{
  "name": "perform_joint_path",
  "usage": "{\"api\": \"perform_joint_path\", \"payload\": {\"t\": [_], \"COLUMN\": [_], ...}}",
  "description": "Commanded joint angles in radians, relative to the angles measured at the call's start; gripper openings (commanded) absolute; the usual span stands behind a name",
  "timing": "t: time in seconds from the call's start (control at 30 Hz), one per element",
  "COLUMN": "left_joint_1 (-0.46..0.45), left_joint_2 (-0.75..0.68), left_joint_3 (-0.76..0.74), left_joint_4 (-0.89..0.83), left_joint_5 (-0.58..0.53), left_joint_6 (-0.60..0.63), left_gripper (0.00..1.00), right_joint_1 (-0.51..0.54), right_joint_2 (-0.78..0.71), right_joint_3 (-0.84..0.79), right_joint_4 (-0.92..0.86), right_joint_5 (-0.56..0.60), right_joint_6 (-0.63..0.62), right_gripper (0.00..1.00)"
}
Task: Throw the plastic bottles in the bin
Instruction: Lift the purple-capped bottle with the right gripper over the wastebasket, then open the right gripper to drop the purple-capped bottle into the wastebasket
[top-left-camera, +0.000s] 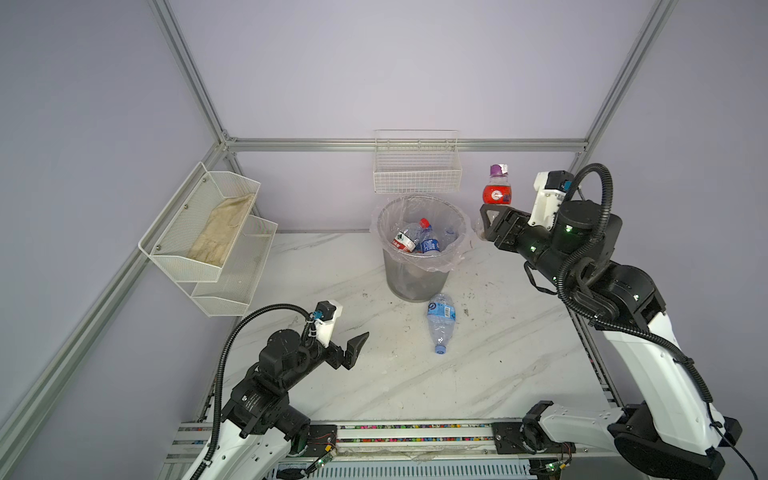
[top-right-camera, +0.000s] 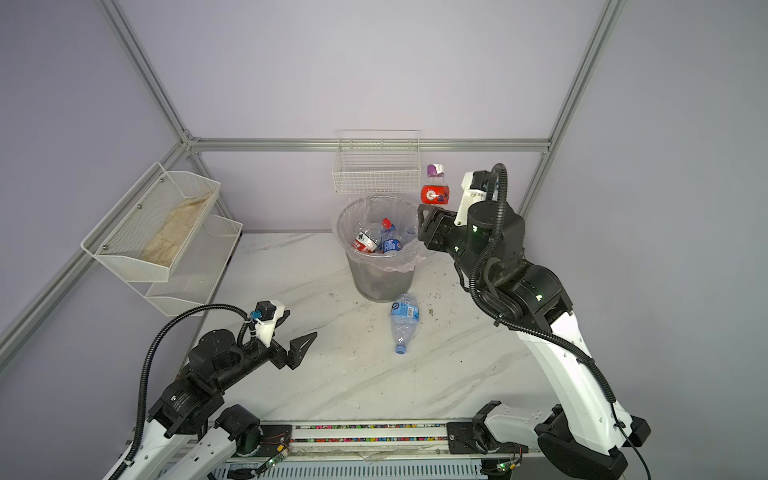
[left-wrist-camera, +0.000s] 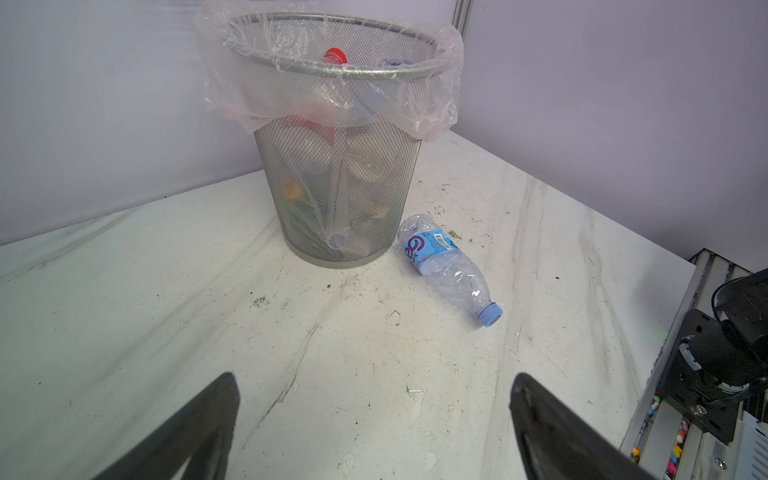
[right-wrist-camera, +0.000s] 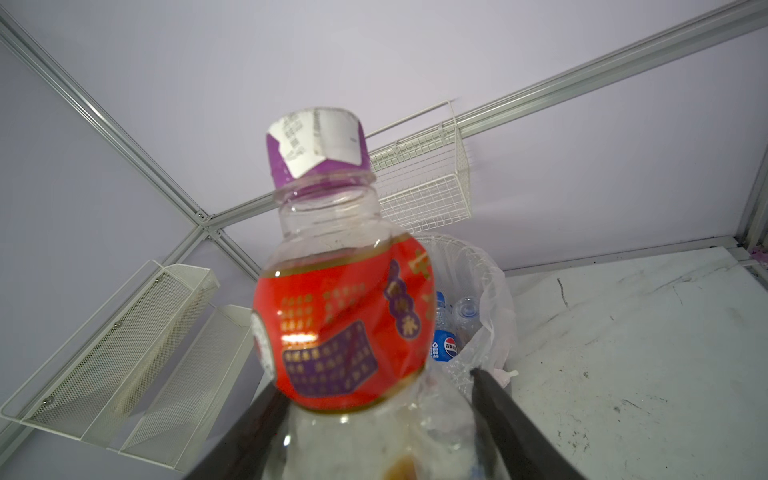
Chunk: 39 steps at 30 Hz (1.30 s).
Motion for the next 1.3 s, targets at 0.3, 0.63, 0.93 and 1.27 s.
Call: {"api": "perform_joint_path", "payload": {"t": [0.3, 0.63, 0.93, 1.27], "left_joint_1": [-0.003, -0.003, -0.003, -0.003], "left_joint_2": [0.004, 0.007, 0.011, 0.016], "left_joint_3": [-0.020, -0.020, -0.020, -0.018], "left_joint_4": [0.014, 0.014, 0.013, 0.012], "left_joint_5": [-0.008, -0.010, -0.009, -0.009], "left_joint_6": [-0.019, -0.021, -0.022, -0.024], "left_gripper": [1.00, 1.00, 1.00, 1.00], "right_joint_1": [0.004, 0.004, 0.004, -0.029], "right_joint_2": [-0.009, 0.008, 0.161, 0.569], "right_joint_3": [0.053, 0.091, 0.200, 0.409], "right_joint_4": [0.054, 0.056, 0.009, -0.138], "right_joint_5": [-0.007, 0.002, 0.005, 0.037], "right_joint_6": [-0.023, -0.037, -0.064, -0.117], "right_gripper": [0.19, 0.19, 0.22, 0.69]}}
